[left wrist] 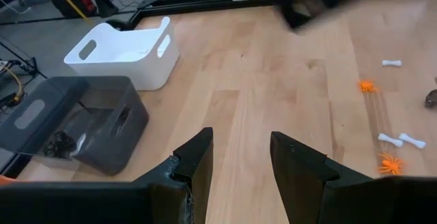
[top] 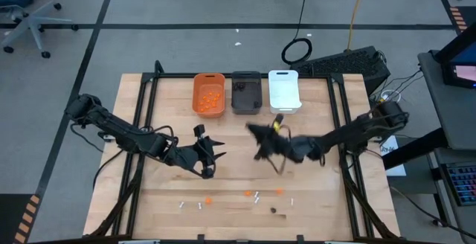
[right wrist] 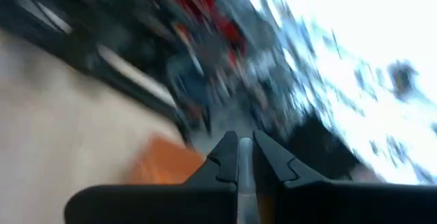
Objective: Sort Halloween decoration
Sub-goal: Put the white bone toy into the white bin
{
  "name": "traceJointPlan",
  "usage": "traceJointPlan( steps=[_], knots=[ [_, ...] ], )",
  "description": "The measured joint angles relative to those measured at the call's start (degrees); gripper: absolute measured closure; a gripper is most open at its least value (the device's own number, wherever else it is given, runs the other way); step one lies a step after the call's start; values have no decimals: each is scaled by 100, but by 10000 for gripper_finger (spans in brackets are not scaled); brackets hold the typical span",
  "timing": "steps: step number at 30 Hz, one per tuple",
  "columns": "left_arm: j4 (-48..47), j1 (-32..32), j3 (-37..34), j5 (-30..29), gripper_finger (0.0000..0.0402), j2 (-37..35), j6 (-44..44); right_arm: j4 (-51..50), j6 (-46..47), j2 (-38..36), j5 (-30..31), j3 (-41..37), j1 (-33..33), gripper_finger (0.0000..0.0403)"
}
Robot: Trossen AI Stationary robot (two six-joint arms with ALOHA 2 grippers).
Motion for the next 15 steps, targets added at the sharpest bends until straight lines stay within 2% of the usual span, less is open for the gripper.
traceJointPlan(
  steps=[3, 8, 12, 15],
  knots=[
    [22, 0, -17, 0, 256, 2, 86, -1473, 779, -598, 349, 2, -446, 401],
    [-131, 7, -46, 1, 256, 7, 149, -4005, 2555, -1271, -140, 2, -1415, 401],
    [-146, 7, -46, 2, 256, 7, 34, -5104, 3234, -1447, -174, 2, -2189, 401],
    [-145, 7, -46, 2, 256, 7, -5, -5580, 3602, -1493, -718, -2, -2859, 401]
  ],
)
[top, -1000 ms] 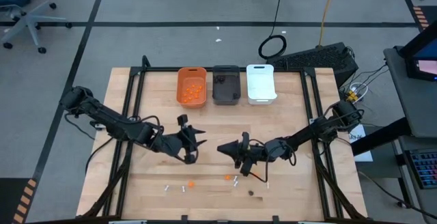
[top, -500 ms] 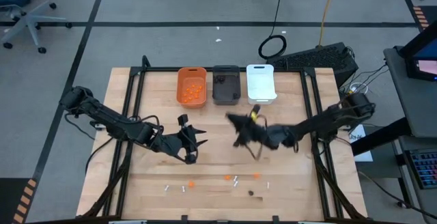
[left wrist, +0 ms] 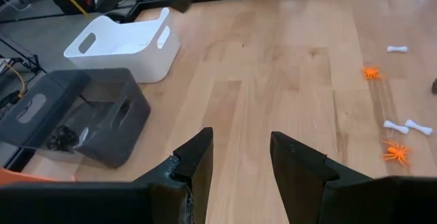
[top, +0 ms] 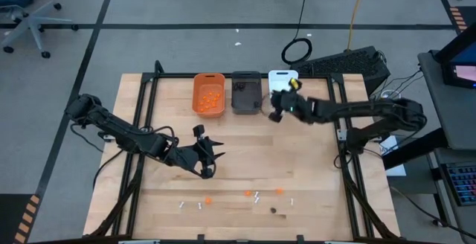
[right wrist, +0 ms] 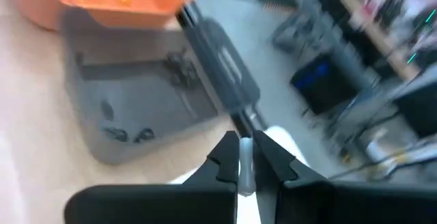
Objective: Sort Halloween decoration
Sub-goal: Put the white bone toy into the white bin
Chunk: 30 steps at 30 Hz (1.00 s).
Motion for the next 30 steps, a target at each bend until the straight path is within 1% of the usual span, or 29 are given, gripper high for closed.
traceJointPlan(
  steps=[3, 8, 11, 15, 19, 23, 26, 30],
  knots=[
    [2, 0, -2, 0, 256, 15, -84, -283, 325, 2, -680, 0, -706, 401],
    [61, -7, -9, 35, 256, 176, -155, -560, 841, 113, -1275, 0, -1613, 392],
    [97, -7, -9, 71, 256, 337, -155, -582, 1272, 207, -1423, 0, -1905, 376],
    [345, -6, -9, 85, 256, 517, -148, -653, 1510, 327, -1724, 0, -2086, 341],
    [510, 36, -9, 87, 256, 623, -146, -677, 1489, 322, -1833, 2, -2088, 297],
    [518, 39, -9, 87, 256, 623, -146, -715, 1291, 25, -1840, 0, -1853, 262],
    [523, 35, -9, 90, 256, 623, -149, -870, 1184, -392, -1833, 2, -1492, 247],
    [523, 33, -9, 90, 256, 623, -149, -1259, 1189, -1088, -1836, 7, -607, 244]
  ],
)
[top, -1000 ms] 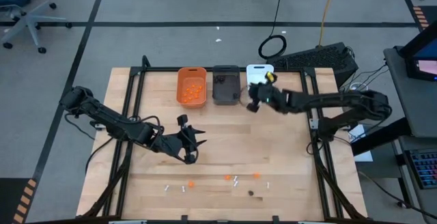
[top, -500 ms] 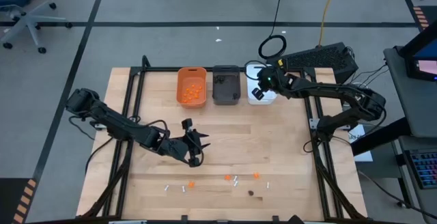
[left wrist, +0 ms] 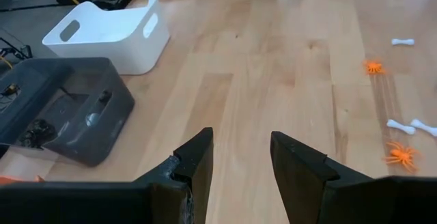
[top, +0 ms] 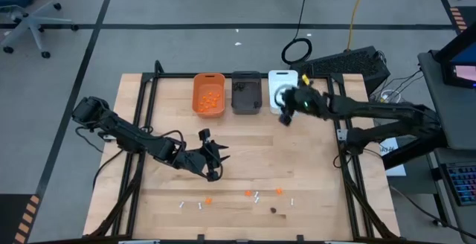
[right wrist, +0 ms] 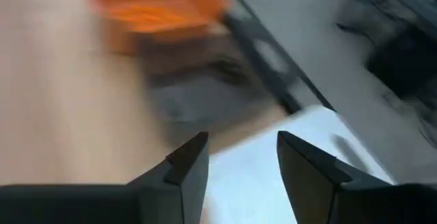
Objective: Sort Halloween decoration
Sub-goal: Put the white bone toy into the white bin
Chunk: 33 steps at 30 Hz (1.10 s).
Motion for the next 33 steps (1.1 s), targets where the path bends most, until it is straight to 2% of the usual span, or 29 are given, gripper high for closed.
traceJointPlan(
  steps=[3, 7, 11, 16, 25, 33],
  knots=[
    [36, -3, 0, 1, 256, 0, -1, -294, 84, -358, -245, 0, 898, 245],
    [184, -3, 0, 236, 256, 0, -169, -398, 579, -431, -452, 0, 2142, 245],
    [512, -19, 2, 521, 256, 0, -468, -301, 1049, -158, -439, 0, 3304, 245],
    [554, -175, 2, 549, 256, 0, -896, -452, 2023, 352, -362, 0, 4468, 245],
    [560, -470, 2, 500, 256, 0, -1053, -1000, 4545, 1081, -283, -4, 5871, 245],
    [536, -572, 2, 466, 256, 0, -1050, -903, 6077, 1870, -302, -4, 6583, 245]
  ],
)
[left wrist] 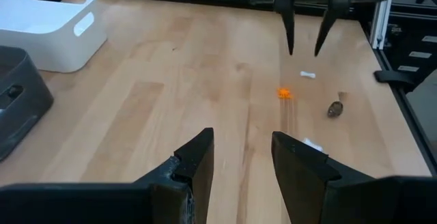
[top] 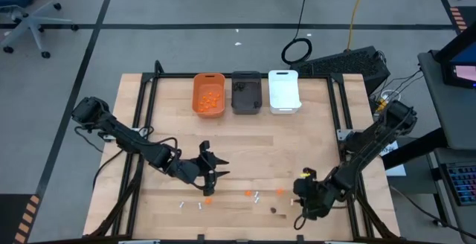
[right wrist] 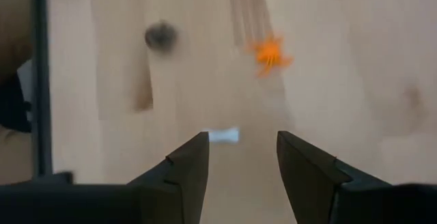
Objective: Sort Halloween decoration
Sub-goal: Put the white bone toy into the white bin
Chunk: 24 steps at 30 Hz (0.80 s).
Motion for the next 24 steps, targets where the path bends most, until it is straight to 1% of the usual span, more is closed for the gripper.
traceJointPlan(
  steps=[2, 4, 9, 13, 18, 24],
  knots=[
    [-7, 1, 0, -6, 256, 0, 2, 70, 226, 181, -150, 0, 65, 240],
    [-20, 1, 0, -17, 256, 0, 16, 272, 252, 360, -251, 0, 130, 227],
    [-26, 3, 0, -37, 256, 0, 17, 617, 255, 678, -262, 2, 171, 186],
    [-28, 5, 0, -109, 256, 9, 24, 532, 222, 907, -230, 126, 173, 166],
    [-28, 5, 0, -126, 256, 11, 42, 395, -58, 1176, -182, 365, 177, 165],
    [-28, 5, 0, -127, 256, 13, 40, -132, -77, 1336, 35, 615, 177, 182]
  ],
)
